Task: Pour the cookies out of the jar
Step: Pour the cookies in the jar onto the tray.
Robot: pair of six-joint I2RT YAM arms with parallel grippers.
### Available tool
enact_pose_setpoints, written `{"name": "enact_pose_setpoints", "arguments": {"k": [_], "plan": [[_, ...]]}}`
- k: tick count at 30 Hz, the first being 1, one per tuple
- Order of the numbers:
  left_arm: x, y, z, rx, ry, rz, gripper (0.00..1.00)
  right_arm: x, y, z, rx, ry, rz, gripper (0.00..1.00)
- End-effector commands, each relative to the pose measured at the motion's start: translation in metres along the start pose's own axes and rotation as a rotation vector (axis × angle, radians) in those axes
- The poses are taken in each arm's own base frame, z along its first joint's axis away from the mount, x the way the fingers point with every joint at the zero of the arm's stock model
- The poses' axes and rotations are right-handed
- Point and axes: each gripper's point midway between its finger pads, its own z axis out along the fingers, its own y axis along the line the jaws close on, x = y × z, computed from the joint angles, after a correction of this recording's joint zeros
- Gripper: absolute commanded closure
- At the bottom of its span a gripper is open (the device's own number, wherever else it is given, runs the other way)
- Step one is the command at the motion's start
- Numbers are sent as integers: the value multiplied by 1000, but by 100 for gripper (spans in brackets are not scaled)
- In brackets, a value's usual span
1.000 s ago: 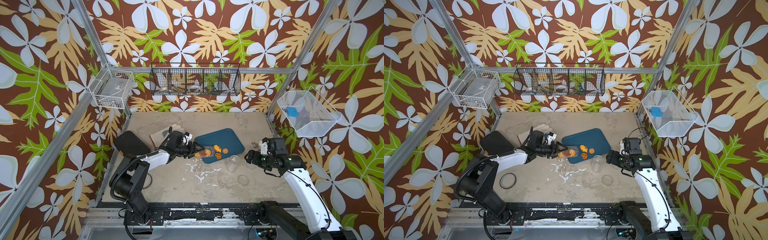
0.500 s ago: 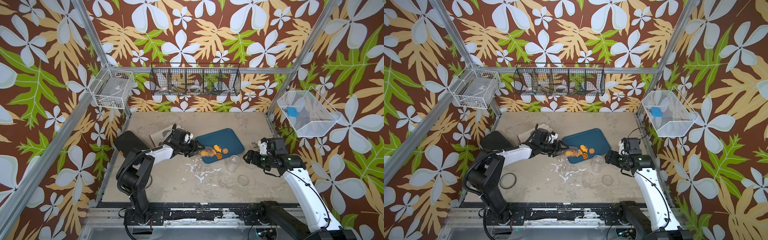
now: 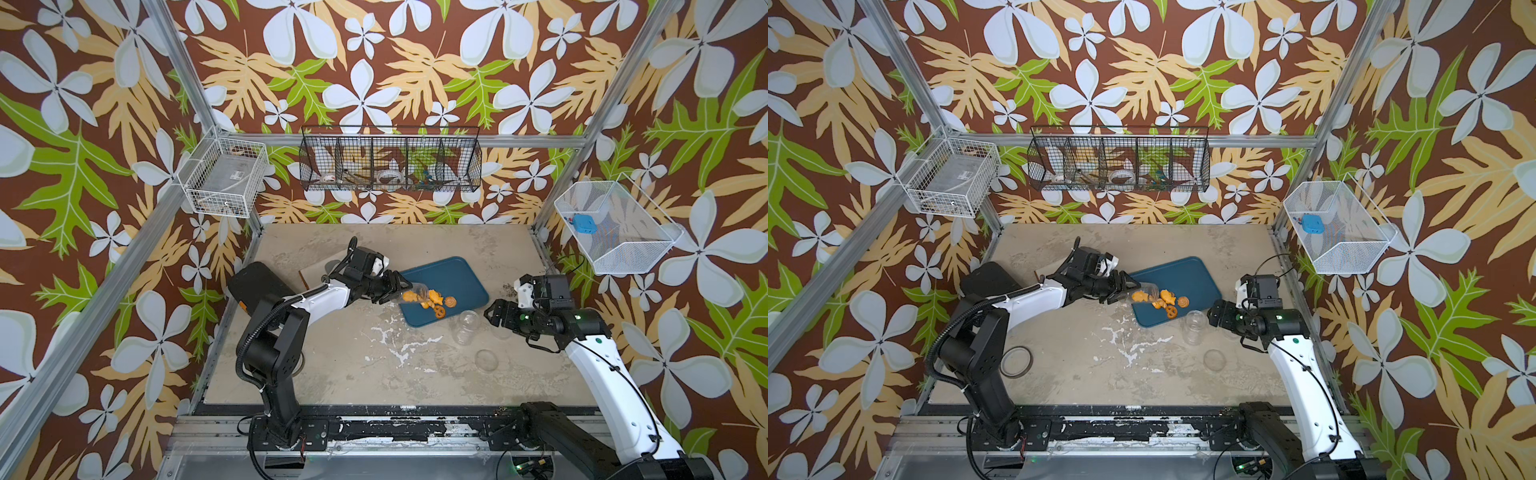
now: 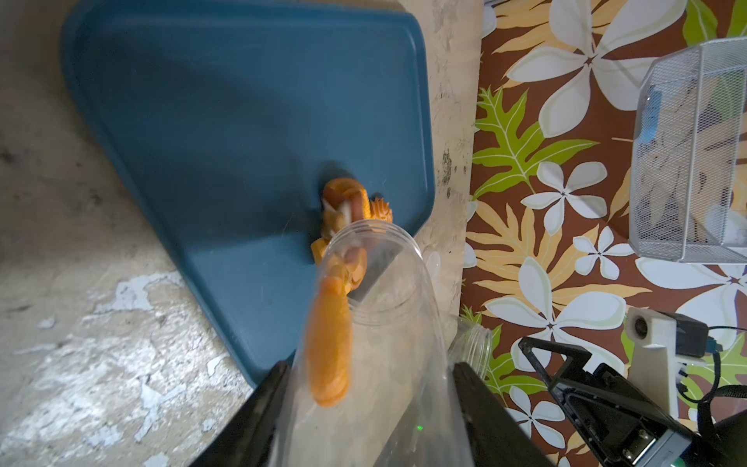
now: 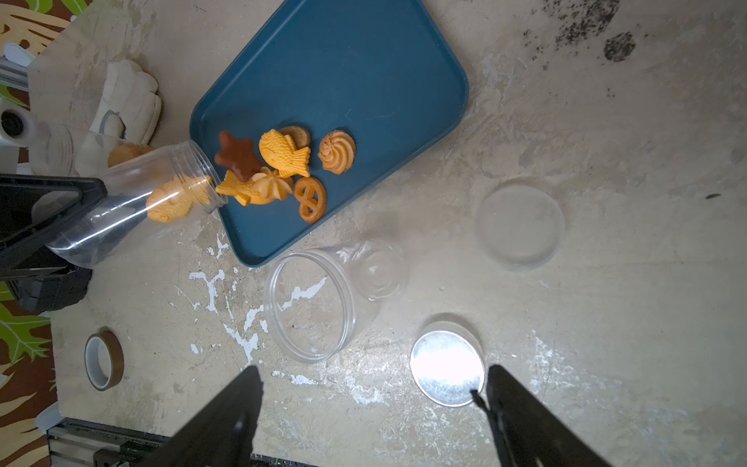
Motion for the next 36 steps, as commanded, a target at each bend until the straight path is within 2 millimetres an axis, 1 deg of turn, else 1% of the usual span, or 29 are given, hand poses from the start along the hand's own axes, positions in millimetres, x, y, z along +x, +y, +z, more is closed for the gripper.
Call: {"name": "enact_pose_setpoints", "arguments": {"k": [1, 4, 5, 7, 9, 13, 15, 17, 19, 22, 26, 28, 32, 34, 36], "plan": [[1, 10, 3, -59, 24, 30, 52, -4, 4, -2, -13, -13, -12, 13], [12, 30, 5, -126, 66, 33, 52, -4, 5, -1, -14, -11, -19, 13], [15, 34, 5, -139, 75, 36, 52, -3, 6, 0, -15, -11, -22, 12], [16, 35, 1, -163, 71, 49, 52, -3, 7, 1, -17, -8, -26, 12], [10, 30, -5, -214, 57, 100, 53, -3, 8, 3, -20, -2, -30, 13], [3, 10, -9, -245, 40, 170, 52, -5, 12, 6, -32, 2, -40, 13], [5, -2, -4, -276, 46, 215, 52, -6, 15, 7, -37, 4, -46, 13], [10, -10, 5, -300, 74, 255, 52, -7, 16, 7, -41, 4, -50, 12], [13, -9, 11, -319, 94, 262, 53, -7, 18, 7, -45, 5, -53, 12], [15, 3, 14, -358, 109, 262, 53, -6, 21, 5, -52, 5, -64, 12], [13, 2, 14, -355, 104, 260, 53, -4, 21, 5, -53, 5, -70, 12], [10, -3, 14, -353, 97, 272, 53, -2, 22, 6, -61, 9, -70, 13], [2, -20, 6, -331, 65, 293, 54, -4, 24, 3, -66, 1, -72, 13], [0, -27, -2, -324, 46, 303, 54, -7, 28, 0, -77, -5, -78, 12], [1, -39, -10, -292, 30, 323, 54, -14, 34, -6, -96, -25, -89, 12]]}}
